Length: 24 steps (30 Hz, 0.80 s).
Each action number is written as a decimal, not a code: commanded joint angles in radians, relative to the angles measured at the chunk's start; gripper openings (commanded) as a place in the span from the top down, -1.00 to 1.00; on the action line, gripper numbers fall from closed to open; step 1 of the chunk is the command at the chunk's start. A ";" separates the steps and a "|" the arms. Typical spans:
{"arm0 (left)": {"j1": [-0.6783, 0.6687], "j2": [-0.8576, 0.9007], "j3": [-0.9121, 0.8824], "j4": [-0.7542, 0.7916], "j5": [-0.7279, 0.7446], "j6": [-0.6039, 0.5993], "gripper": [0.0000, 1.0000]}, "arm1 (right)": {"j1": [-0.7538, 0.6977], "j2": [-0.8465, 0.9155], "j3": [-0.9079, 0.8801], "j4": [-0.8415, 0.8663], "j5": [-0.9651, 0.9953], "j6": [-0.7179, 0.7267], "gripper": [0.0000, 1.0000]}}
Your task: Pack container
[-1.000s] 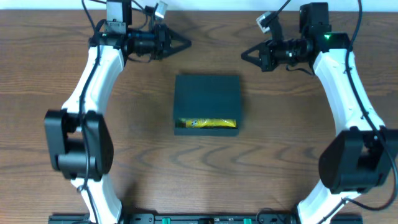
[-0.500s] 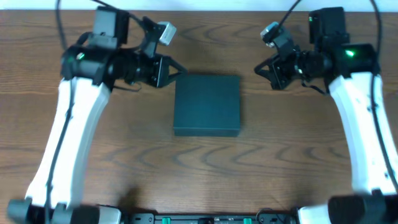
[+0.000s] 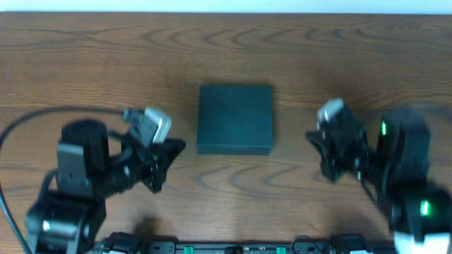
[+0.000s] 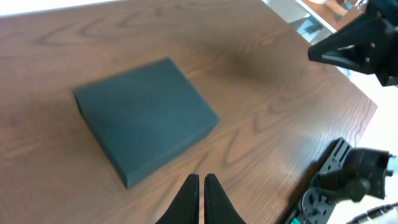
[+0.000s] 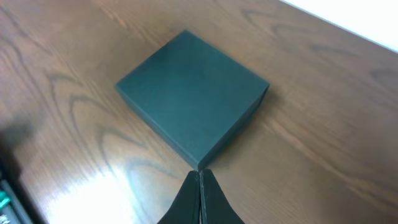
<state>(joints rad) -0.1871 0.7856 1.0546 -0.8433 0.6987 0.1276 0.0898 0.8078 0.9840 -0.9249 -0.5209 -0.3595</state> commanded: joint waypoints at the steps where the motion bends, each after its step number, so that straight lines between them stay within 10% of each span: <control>1: -0.003 -0.080 -0.134 0.040 -0.016 -0.039 0.88 | -0.006 -0.165 -0.161 0.017 -0.008 0.067 0.97; 7: -0.003 -0.126 -0.271 0.180 0.034 -0.144 0.88 | -0.006 -0.339 -0.274 0.087 -0.025 0.190 0.97; 9: -0.003 -0.126 -0.273 0.200 0.013 -0.177 0.88 | -0.006 -0.343 -0.275 0.086 -0.026 0.191 0.53; 10: -0.003 -0.126 -0.273 0.204 -0.013 -0.197 0.53 | -0.006 -0.343 -0.275 0.084 -0.026 0.191 -0.25; 11: -0.003 -0.126 -0.273 0.204 -0.048 -0.220 -0.91 | -0.006 -0.343 -0.275 0.084 -0.026 0.191 -0.98; 24: -0.003 -0.126 -0.273 0.098 -0.142 -0.265 -0.91 | -0.006 -0.343 -0.275 0.064 -0.029 0.191 -0.98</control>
<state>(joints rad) -0.1871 0.6647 0.7746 -0.7288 0.5739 -0.1253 0.0898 0.4702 0.7166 -0.8574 -0.5392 -0.1841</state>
